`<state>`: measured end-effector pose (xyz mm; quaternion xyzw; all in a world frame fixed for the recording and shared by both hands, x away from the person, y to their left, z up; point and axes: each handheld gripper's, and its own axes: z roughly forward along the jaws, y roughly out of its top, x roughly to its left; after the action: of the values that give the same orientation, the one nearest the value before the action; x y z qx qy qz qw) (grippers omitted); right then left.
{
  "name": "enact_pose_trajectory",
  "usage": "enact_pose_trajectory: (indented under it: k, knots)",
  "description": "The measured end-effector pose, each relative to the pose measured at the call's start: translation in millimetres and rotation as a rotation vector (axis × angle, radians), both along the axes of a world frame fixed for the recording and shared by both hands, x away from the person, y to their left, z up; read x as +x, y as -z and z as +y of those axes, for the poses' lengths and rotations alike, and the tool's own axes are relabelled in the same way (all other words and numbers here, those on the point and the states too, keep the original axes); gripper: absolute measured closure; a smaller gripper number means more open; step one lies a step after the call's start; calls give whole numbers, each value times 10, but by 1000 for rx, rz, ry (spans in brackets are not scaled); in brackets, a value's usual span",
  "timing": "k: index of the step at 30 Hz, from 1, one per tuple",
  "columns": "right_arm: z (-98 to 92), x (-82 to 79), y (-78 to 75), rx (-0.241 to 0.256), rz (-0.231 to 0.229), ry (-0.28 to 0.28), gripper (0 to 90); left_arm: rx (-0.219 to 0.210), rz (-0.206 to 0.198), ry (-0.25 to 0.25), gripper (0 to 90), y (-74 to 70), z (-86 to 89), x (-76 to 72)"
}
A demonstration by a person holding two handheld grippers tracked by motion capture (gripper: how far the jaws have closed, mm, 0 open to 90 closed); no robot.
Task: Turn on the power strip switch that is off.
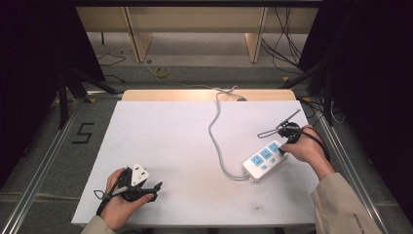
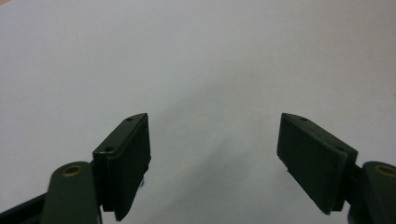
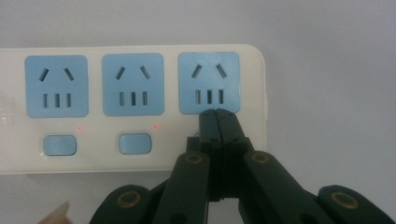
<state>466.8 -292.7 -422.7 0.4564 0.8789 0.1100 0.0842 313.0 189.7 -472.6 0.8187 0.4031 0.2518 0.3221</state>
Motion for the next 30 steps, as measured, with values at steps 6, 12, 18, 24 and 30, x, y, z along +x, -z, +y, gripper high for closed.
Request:
enact_pose_trajectory:
  k: [6,12,18,24,30]
  knots:
    - [-1,6,7,-1,5,0,900,0,0,1,255,1,-1,1]
    - [-4,11,14,3,14,7,900,-1,-1,1,255,0,-2,-1]
    - [-28,22,27,-46,-2,12,900,-1,-1,1,255,0,-2,-1]
    - [-57,12,25,-23,-4,6,900,0,1,-1,255,0,-6,11]
    - [-48,18,4,-17,-12,-4,900,0,1,-1,255,7,-8,14]
